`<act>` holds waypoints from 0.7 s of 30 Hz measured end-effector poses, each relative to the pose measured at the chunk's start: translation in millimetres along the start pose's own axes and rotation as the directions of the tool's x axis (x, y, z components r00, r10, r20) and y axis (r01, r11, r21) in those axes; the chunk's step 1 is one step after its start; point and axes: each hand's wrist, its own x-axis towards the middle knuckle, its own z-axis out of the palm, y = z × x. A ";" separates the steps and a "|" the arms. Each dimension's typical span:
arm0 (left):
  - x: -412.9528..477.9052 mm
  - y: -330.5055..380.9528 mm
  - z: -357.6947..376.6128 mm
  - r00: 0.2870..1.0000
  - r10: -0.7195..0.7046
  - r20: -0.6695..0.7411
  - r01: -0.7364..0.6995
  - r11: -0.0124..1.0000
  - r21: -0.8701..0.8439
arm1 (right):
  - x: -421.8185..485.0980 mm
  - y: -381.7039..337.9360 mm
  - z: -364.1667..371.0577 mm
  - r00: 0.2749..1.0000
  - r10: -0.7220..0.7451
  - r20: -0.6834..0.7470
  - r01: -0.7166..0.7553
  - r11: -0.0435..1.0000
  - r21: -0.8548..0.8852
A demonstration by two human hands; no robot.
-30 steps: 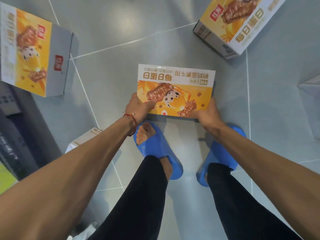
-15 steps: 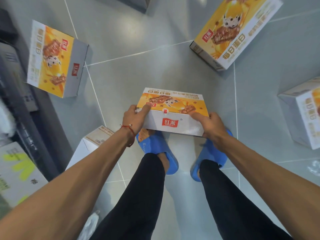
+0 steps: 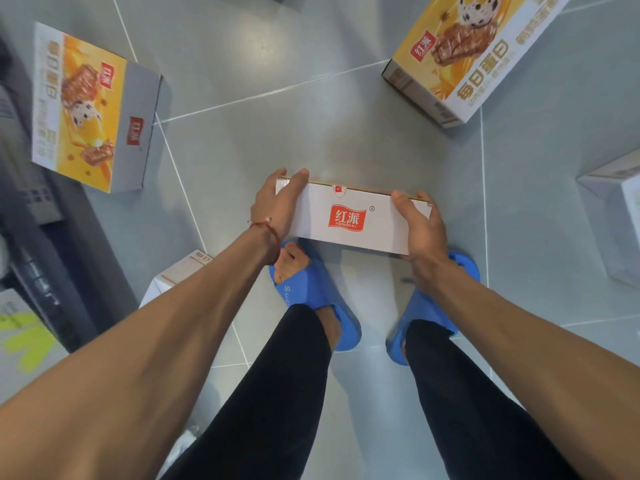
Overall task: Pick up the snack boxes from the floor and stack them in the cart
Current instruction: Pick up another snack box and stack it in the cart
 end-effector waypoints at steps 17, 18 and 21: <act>-285.8 88.7 -47.6 0.997 0.056 0.053 -0.059 0.997 0.050 | -253.1 -79.9 -139.9 0.993 -0.115 -0.032 0.111 0.988 -0.102; -305.9 93.9 -50.4 0.996 0.075 0.047 -0.078 0.995 0.066 | -270.8 -84.0 -148.5 0.991 -0.127 -0.033 0.123 0.987 -0.103; -366.0 111.2 -61.2 0.989 0.146 0.040 -0.149 0.985 0.086 | -327.0 -98.5 -173.9 0.988 -0.151 -0.022 0.149 0.986 -0.069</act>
